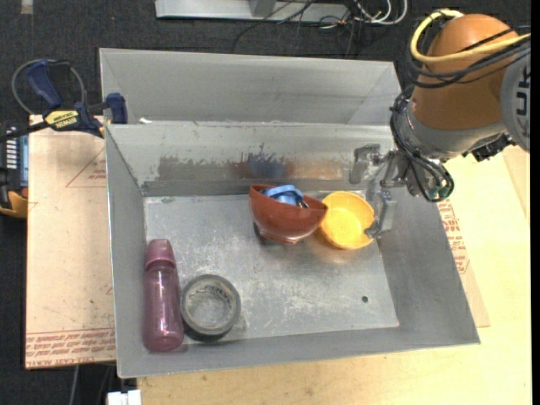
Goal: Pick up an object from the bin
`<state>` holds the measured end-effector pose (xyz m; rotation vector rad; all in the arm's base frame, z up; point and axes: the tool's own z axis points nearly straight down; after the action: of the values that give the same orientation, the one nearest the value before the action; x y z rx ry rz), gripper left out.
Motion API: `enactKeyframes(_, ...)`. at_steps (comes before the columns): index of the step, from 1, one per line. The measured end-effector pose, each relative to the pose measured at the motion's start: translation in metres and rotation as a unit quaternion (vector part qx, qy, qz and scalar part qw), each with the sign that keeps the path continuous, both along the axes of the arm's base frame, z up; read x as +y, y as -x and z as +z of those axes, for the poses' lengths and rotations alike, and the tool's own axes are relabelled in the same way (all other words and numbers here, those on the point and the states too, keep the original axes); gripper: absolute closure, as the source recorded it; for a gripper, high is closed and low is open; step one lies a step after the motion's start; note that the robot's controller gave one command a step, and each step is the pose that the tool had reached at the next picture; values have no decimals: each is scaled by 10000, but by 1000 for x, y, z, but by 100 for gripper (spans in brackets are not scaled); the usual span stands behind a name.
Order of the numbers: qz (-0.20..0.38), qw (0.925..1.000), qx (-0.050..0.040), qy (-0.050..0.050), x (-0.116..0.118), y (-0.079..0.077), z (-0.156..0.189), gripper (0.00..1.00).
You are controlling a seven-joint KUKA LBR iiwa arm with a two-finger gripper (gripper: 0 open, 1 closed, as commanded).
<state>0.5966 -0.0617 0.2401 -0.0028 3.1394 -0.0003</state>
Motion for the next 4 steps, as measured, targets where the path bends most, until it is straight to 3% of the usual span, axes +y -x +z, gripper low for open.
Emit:
enactKeyframes(1,-157,9999,3,-14,44,7,-39,0)
enactKeyframes(2,-359,9993,-49,-1,65,-7,-42,0)
enactKeyframes(3,-313,9995,-20,1,47,12,-39,0)
enactKeyframes(4,-324,9995,-48,-6,38,-5,67,0)
